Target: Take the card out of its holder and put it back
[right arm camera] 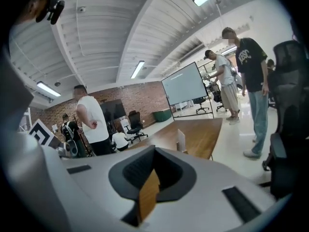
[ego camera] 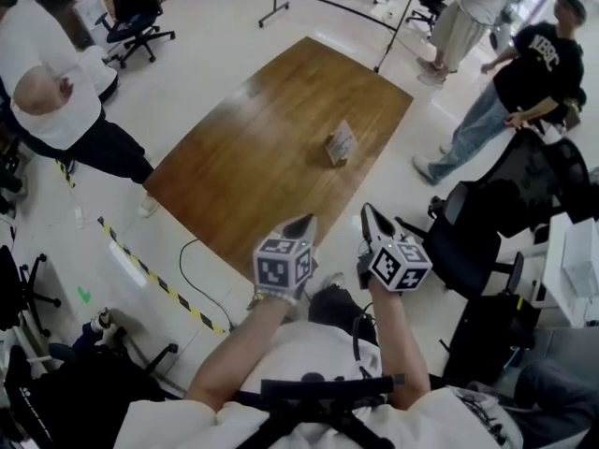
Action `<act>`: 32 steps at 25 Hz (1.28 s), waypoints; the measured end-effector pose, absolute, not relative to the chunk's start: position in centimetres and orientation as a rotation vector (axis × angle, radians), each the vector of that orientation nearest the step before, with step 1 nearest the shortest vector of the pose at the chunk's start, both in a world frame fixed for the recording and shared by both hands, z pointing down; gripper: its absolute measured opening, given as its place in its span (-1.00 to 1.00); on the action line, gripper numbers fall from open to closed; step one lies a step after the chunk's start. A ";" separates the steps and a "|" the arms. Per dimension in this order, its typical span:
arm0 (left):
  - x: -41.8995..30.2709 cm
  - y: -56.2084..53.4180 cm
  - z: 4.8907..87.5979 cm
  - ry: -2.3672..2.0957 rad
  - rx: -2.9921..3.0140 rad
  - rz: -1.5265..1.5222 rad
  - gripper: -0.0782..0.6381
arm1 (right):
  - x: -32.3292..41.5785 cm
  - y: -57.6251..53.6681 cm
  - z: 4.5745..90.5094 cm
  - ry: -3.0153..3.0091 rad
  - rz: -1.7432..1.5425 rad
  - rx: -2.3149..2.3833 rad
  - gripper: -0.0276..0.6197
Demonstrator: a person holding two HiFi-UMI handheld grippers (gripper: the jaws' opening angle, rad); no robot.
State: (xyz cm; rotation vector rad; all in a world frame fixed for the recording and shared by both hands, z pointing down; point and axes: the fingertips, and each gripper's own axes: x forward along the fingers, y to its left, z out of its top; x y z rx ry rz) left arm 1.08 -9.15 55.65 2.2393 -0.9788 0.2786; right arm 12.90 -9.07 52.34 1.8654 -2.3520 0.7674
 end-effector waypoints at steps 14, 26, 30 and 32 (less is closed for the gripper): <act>3.1 -5.5 53.0 -1.022 2.246 0.263 -0.79 | 14.7 -3.8 53.6 -2.382 0.954 1.881 -0.92; 4.6 -5.7 52.3 -1.042 2.258 0.254 -0.79 | 14.8 -4.4 52.8 -2.420 0.913 1.825 -0.92; 4.8 -5.9 52.2 -1.042 2.268 0.257 -0.79 | 14.9 -4.7 52.7 -2.420 0.896 1.825 -0.92; 4.7 -6.0 52.2 -1.044 2.268 0.258 -0.79 | 14.8 -4.8 52.6 -2.421 0.885 1.824 -0.92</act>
